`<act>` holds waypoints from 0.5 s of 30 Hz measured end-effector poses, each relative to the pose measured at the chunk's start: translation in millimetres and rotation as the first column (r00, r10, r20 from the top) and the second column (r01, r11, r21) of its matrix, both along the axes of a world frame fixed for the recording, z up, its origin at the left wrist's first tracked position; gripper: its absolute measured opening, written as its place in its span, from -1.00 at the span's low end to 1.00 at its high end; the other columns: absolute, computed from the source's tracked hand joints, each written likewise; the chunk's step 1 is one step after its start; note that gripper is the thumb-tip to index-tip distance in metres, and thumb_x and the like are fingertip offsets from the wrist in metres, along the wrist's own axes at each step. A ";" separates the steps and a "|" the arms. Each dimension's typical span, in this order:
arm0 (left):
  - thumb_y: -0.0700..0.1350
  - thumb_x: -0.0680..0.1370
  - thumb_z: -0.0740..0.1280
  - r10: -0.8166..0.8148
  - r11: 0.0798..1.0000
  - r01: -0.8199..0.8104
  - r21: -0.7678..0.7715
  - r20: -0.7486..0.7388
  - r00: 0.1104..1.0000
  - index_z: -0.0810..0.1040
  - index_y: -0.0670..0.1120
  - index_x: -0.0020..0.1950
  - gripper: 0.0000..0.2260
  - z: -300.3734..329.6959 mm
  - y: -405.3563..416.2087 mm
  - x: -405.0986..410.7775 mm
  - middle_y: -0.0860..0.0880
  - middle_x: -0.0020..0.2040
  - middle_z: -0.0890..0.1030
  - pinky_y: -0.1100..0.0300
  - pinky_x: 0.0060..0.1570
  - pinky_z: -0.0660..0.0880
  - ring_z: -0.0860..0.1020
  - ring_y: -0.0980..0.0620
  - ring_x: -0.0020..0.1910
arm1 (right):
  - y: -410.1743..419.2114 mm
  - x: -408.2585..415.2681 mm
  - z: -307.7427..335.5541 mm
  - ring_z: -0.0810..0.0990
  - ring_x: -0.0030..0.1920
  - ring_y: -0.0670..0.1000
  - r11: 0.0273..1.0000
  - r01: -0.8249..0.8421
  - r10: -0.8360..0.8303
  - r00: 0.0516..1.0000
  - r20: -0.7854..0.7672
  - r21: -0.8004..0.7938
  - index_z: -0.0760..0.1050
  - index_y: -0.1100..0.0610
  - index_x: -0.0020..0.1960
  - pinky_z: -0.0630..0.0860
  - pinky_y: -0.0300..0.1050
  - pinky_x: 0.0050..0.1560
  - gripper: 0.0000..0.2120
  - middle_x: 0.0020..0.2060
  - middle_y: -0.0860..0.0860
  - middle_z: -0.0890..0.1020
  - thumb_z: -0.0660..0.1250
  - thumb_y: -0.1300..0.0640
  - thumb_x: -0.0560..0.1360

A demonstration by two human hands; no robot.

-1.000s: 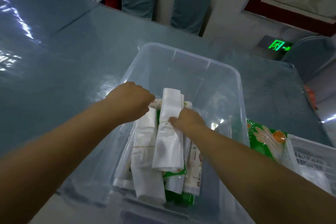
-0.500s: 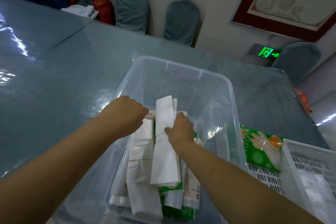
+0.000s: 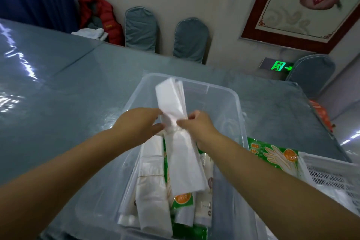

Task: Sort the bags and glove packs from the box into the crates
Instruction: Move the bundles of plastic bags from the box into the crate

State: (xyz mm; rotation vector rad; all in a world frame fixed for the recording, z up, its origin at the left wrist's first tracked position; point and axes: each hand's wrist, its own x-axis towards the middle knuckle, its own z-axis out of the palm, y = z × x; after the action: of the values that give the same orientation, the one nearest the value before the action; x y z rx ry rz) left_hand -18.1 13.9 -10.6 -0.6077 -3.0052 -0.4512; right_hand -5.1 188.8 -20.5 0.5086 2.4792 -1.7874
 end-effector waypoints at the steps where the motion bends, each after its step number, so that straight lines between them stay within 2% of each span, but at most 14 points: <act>1: 0.19 0.45 0.30 0.053 0.983 -0.071 0.167 0.109 0.993 0.38 -0.01 0.31 -0.50 5.0 3.8 1.1 0.03 0.17 0.58 0.16 -0.13 0.47 0.58 0.02 0.01 | -1.3 -0.6 10.4 0.54 -0.32 0.05 0.998 0.002 -0.006 0.998 -0.067 -0.062 0.43 0.14 -0.25 0.51 -0.06 -0.25 -0.79 -0.33 0.09 0.56 0.47 0.27 0.32; 2: 0.19 0.40 0.36 0.091 0.929 -0.169 0.330 0.239 0.967 0.30 -0.06 0.37 -0.37 10.0 6.8 1.3 0.01 0.19 0.56 0.16 -0.11 0.48 0.58 0.01 0.00 | -2.9 -0.6 20.8 0.54 -0.34 0.03 0.994 -0.005 -0.007 0.993 -0.115 -0.105 0.43 0.14 -0.24 0.52 -0.07 -0.29 -0.79 -0.33 0.08 0.56 0.47 0.27 0.33; 4: 0.10 0.35 0.47 0.084 0.736 -0.375 0.563 0.474 0.877 0.22 -0.18 0.40 -0.24 18.3 7.1 0.9 -0.06 0.15 0.57 0.07 -0.03 0.55 0.61 -0.04 -0.02 | -7.2 -1.8 38.2 0.55 -0.37 0.00 0.976 -0.030 -0.006 0.986 -0.165 -0.216 0.43 0.14 -0.21 0.53 -0.12 -0.36 -0.80 -0.33 0.07 0.56 0.46 0.26 0.37; 6: -0.05 0.39 0.48 -0.064 0.599 -0.445 0.665 0.594 0.802 0.38 -0.25 0.28 -0.43 20.7 0.4 2.6 -0.16 0.05 0.62 0.04 -0.02 0.58 0.64 -0.09 -0.06 | -11.5 -4.4 46.2 0.55 -0.36 0.01 0.948 -0.052 -0.006 0.984 -0.180 -0.315 0.43 0.16 -0.17 0.56 -0.09 -0.34 -0.82 -0.31 0.07 0.57 0.44 0.25 0.40; 8: -0.15 0.42 0.44 -0.159 0.549 -0.422 0.722 0.585 0.795 0.53 -0.22 0.12 -0.69 15.7 -7.2 8.4 -0.19 0.01 0.65 0.04 -0.03 0.59 0.64 -0.15 -0.03 | -17.3 -7.3 45.4 0.56 -0.30 0.04 0.932 -0.090 0.032 0.985 -0.168 -0.351 0.44 0.18 -0.13 0.57 -0.05 -0.24 -0.86 -0.26 0.10 0.59 0.42 0.21 0.44; 11: -0.10 0.35 0.43 -0.015 0.462 -0.409 0.787 0.468 0.883 0.57 -0.13 -0.04 -0.77 11.6 -24.1 12.9 -0.17 -0.10 0.63 0.01 -0.09 0.53 0.59 -0.11 -0.14 | -23.8 -10.8 28.4 0.62 -0.33 0.01 0.908 -0.050 0.021 0.997 -0.073 -0.416 0.46 0.17 -0.13 0.58 -0.08 -0.28 -0.75 -0.30 0.07 0.63 0.28 -0.03 0.53; 12: -0.05 0.31 0.39 0.058 0.435 -0.414 0.799 0.434 0.899 0.56 -0.12 -0.08 -0.76 12.8 -31.7 11.9 -0.18 -0.13 0.62 -0.01 -0.11 0.52 0.56 -0.08 -0.18 | -24.7 -9.8 19.6 0.62 -0.34 0.01 0.931 -0.007 0.002 1.000 -0.013 -0.364 0.45 0.16 -0.17 0.56 -0.08 -0.28 -0.71 -0.31 0.07 0.64 0.24 -0.07 0.54; 13: -0.02 0.30 0.36 0.114 0.409 -0.422 0.809 0.414 0.903 0.55 -0.11 -0.09 -0.75 14.5 -40.1 9.9 -0.18 -0.15 0.60 -0.03 -0.13 0.51 0.54 -0.07 -0.20 | -25.3 -7.9 8.7 0.61 -0.33 0.03 0.972 0.001 0.012 0.999 0.053 -0.236 0.45 0.15 -0.20 0.54 -0.08 -0.27 -0.70 -0.29 0.10 0.64 0.23 -0.06 0.54; 14: 0.00 0.29 0.35 0.141 0.384 -0.427 0.819 0.405 0.904 0.53 -0.11 -0.09 -0.73 16.3 -48.5 7.3 -0.19 -0.16 0.59 -0.06 -0.14 0.51 0.53 -0.06 -0.22 | -25.5 -4.3 -5.1 0.59 -0.31 0.04 0.997 -0.054 0.060 0.990 0.129 -0.050 0.45 0.13 -0.22 0.53 -0.07 -0.26 -0.74 -0.25 0.13 0.64 0.24 -0.02 0.54; 15: 0.00 0.29 0.34 0.145 0.361 -0.428 0.829 0.403 0.904 0.52 -0.11 -0.08 -0.73 17.3 -56.3 4.6 -0.18 -0.16 0.58 -0.08 -0.14 0.51 0.52 -0.06 -0.22 | -25.9 0.9 -20.2 0.58 -0.29 0.05 0.977 -0.163 0.132 0.969 0.210 0.140 0.46 0.11 -0.22 0.54 -0.06 -0.23 -0.79 -0.22 0.13 0.63 0.26 0.02 0.53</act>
State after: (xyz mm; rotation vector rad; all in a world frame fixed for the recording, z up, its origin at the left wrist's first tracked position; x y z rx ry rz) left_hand -13.5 -42.5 6.7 0.1282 -2.3214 -2.0506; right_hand -4.3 162.9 -40.6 0.4713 2.4568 -1.4214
